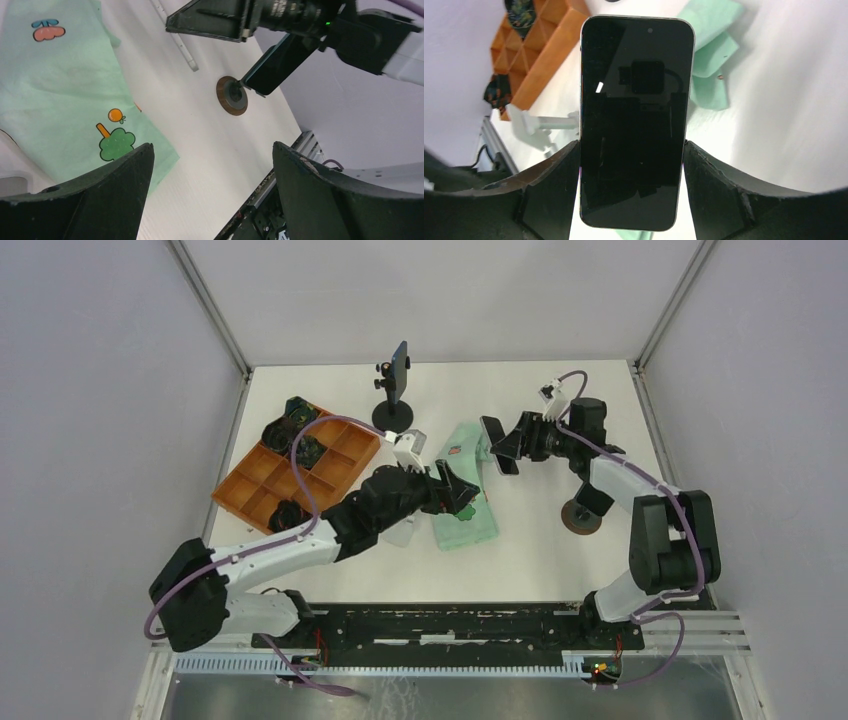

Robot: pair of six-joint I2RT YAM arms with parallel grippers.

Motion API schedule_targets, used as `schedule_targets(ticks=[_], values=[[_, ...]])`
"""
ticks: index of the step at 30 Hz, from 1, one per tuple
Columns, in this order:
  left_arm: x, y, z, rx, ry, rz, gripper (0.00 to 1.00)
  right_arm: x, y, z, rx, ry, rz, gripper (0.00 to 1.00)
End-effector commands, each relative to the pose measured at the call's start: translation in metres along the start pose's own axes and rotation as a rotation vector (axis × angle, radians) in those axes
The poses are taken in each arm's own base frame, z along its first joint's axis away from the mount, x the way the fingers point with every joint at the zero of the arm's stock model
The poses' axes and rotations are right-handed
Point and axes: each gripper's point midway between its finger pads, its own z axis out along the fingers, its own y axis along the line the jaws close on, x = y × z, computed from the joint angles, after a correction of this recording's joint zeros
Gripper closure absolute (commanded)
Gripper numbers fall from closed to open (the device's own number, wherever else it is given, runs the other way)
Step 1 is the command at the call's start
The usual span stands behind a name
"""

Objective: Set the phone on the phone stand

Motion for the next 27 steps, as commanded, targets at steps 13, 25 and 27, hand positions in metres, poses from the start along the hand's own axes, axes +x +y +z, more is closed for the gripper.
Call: schedule_targets(ticks=[13, 25, 27], values=[[-0.014, -0.027, 0.066, 0.01, -0.102, -0.106, 0.13, -0.011, 0.069, -0.037, -0.243, -0.116, -0.036, 0.64], [0.002, -0.015, 0.098, -0.036, -0.074, -0.111, 0.18, -0.012, 0.078, -0.045, -0.258, -0.153, -0.048, 0.65], [0.004, -0.015, 0.103, -0.032, -0.071, -0.113, 0.19, -0.012, 0.078, -0.046, -0.257, -0.157, -0.051, 0.66]])
